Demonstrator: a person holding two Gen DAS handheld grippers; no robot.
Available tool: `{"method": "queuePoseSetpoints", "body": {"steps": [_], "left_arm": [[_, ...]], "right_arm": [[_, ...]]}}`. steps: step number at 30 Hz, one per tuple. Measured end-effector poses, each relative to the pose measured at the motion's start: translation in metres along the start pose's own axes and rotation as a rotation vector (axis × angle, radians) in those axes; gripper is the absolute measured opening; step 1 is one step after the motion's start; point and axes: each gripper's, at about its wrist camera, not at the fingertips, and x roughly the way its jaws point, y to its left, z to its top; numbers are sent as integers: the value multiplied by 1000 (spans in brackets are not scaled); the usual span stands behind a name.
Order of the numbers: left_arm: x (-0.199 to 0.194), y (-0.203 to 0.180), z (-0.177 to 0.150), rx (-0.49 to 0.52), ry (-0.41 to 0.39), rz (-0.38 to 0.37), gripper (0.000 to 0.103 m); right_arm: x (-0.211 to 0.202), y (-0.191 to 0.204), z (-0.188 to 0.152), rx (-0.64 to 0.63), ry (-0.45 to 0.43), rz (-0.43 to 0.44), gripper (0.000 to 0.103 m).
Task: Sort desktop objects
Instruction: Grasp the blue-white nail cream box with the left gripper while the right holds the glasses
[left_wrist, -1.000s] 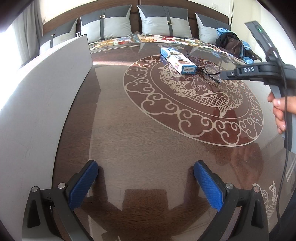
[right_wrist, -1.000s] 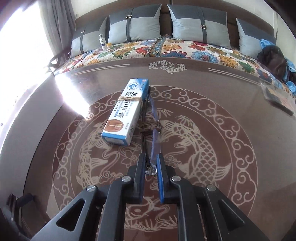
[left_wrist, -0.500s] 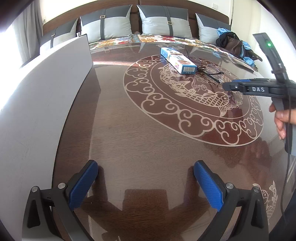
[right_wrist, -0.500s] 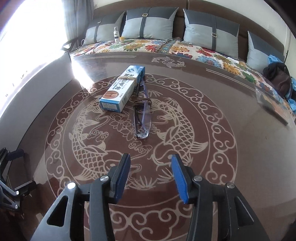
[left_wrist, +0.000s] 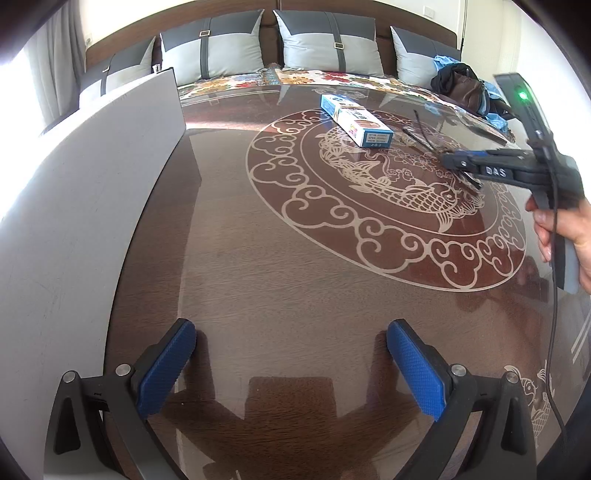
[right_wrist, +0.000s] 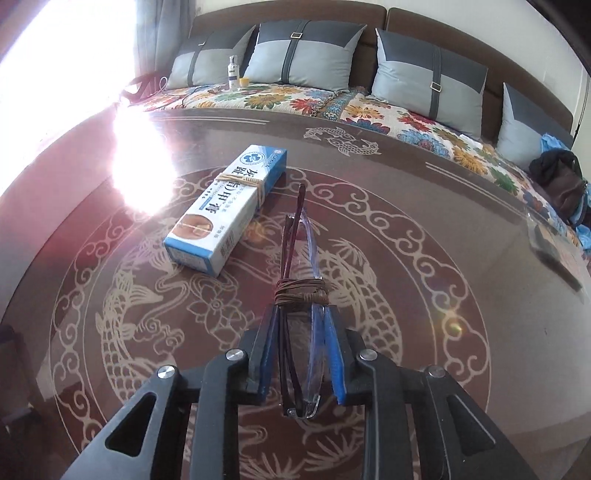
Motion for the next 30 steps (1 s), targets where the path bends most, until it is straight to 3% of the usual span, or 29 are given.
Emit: {"method": "queuePoseSetpoints", "body": {"steps": [5,8,13,18,24,26,27,28,30], "left_arm": [[8,-12,13,-66,26,35,103],[28,-41,40,-10,31,5,103],[68,-82,100,67,54,-45,103],[103,-89,154,0,59,-1,103],[136,-90,201,-6,73,7,103],[133,-92,207,8,29,2,71],[131,-92,209,17,23,1,49],[129,-93,208,23,29,-10,41],[121,-95,198,56,25,-9,41]], "right_arm": [[-51,-33,-70,33,-5,-70,26],[-71,-45,-96,85,-9,-79,26],[-77,-50,-104,125,-6,-81,26],[-78,-50,-105,141,-6,-65,27],[-78,-50,-106,143,-5,-66,27],[-78,-52,-107,154,-5,-56,27],[-78,-52,-107,157,-5,-54,27],[-78,-52,-107,156,-5,-55,26],[-78,-52,-106,153,-5,-59,26]]}}
